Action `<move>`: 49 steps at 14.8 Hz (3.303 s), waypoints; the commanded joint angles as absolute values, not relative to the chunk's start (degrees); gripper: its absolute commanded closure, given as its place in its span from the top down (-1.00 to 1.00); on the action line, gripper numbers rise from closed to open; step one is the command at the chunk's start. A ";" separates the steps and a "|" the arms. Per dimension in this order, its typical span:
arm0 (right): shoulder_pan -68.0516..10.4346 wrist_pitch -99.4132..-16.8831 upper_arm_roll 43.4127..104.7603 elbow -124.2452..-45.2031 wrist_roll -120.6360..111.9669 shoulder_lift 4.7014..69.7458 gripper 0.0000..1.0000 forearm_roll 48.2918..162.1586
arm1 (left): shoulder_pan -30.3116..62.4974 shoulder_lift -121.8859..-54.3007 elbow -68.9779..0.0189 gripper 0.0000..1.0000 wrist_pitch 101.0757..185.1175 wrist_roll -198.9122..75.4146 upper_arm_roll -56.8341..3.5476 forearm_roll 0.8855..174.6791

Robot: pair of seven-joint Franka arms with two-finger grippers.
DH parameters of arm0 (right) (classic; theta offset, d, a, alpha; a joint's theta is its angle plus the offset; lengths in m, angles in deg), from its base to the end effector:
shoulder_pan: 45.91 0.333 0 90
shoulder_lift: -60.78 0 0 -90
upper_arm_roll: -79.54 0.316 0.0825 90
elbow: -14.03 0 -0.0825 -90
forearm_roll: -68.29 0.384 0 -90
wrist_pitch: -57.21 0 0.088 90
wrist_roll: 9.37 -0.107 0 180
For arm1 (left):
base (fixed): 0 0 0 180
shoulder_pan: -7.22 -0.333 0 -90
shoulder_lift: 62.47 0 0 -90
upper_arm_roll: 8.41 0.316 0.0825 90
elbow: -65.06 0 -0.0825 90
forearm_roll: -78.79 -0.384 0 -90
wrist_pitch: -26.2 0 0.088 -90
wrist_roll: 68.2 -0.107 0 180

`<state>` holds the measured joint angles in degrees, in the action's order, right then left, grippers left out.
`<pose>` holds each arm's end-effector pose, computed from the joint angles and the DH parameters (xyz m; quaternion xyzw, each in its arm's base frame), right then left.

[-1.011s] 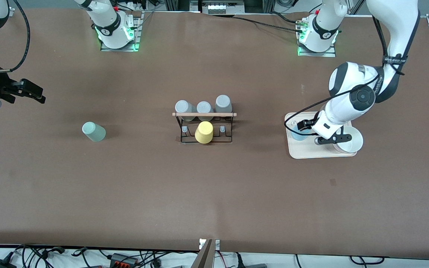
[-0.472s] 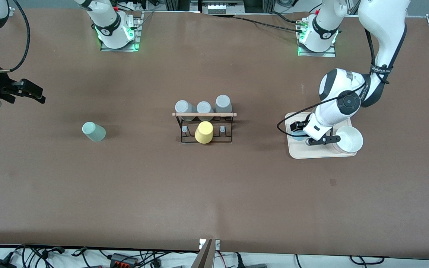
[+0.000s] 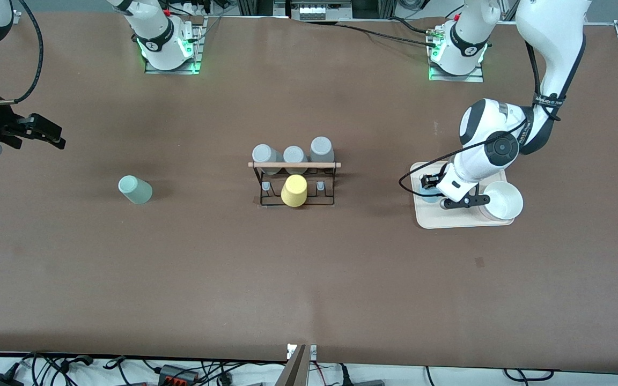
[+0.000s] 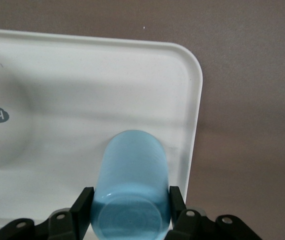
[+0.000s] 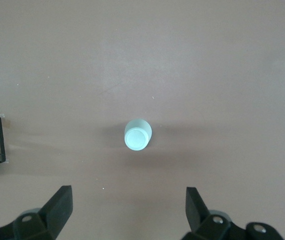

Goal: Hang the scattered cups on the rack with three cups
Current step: 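Close the left gripper around the light blue cup, then lift the light blue cup and carry it to the rack, then lower the light blue cup onto the rack beside the yellow cup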

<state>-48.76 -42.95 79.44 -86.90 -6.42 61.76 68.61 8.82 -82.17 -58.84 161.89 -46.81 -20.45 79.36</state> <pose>0.5572 -0.0282 0.5586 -1.0000 0.0005 -0.0020 0.0027 0.5359 -0.1310 0.2286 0.9943 0.0748 -0.0740 0.0173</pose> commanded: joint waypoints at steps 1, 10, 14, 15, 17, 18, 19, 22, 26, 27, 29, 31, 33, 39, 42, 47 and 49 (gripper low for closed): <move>-49.33 -42.11 79.98 -85.63 -6.38 61.30 1.00 68.20 | 8.62 -81.28 -54.24 -0.10 156.12 -46.84 -20.71 80.11; -49.25 -42.11 79.98 -85.55 -6.38 61.39 1.00 68.20 | 15.99 -82.15 -32.00 -0.09 141.69 -26.40 -21.85 81.33; -49.16 -42.20 79.98 -85.63 -5.94 61.13 1.00 68.20 | 21.97 -87.24 -21.02 -0.10 136.52 -15.32 -21.76 82.57; -49.16 -42.46 79.98 -85.63 -5.94 61.13 1.00 68.20 | 23.29 -88.82 -18.29 -0.10 135.11 -12.94 -21.76 82.57; -49.25 -42.72 79.98 -85.63 -5.94 61.13 1.00 68.20 | 25.66 -91.55 -14.76 -0.10 134.39 -8.11 -21.76 82.66; -49.33 -42.72 79.98 -85.63 -5.94 61.13 1.00 68.20 | 27.07 -92.69 -13.62 -0.10 134.39 -5.91 -21.76 82.66; -49.33 -42.72 79.98 -85.63 -5.94 61.04 1.00 68.12 | 28.39 -93.92 -11.95 -0.10 134.48 -4.15 -21.76 82.57; -49.33 -42.72 79.98 -85.63 -5.94 61.04 1.00 67.94 | 31.38 -97.53 -7.55 -0.10 134.57 0.08 -21.76 82.48; -49.33 -42.81 79.98 -85.63 -5.94 61.04 1.00 67.94 | 33.41 -99.73 -5.00 -0.10 134.92 2.64 -21.68 82.39; -49.33 -42.81 79.98 -85.63 -5.94 60.95 1.00 67.94 | 34.02 -100.17 -4.99 -0.10 135.00 3.34 -21.68 82.39; -49.42 -42.81 79.98 -85.63 -5.94 61.04 1.00 67.94 | 34.73 -100.87 -5.08 -0.09 135.01 3.69 -21.68 82.22; -49.42 -42.81 79.89 -85.63 -5.94 60.95 1.00 67.94 | 35.69 -101.76 -5.43 -0.09 135.01 3.69 -21.68 81.96; -49.42 -42.81 79.89 -85.63 -5.94 60.95 1.00 67.94 | 35.87 -102.54 -5.87 -0.09 135.01 3.69 -21.68 81.87; -49.42 -42.81 79.89 -85.63 -6.03 60.86 1.00 67.94 | 35.78 -104.22 -7.44 -0.08 139.38 2.99 -21.59 81.52; -49.51 -42.81 79.89 -85.63 -6.11 60.60 1.00 68.03 | 35.87 -104.31 -8.42 -0.08 140.63 2.90 -21.59 81.52; -49.42 -42.90 79.97 -85.63 -6.38 60.34 1.00 68.11 | 35.87 -104.75 -10.17 -0.08 140.98 2.64 -21.59 81.25; -49.42 -43.16 79.89 -85.63 -6.38 59.99 1.00 68.12 | 35.87 -104.75 -10.53 -0.07 140.98 2.64 -21.68 80.55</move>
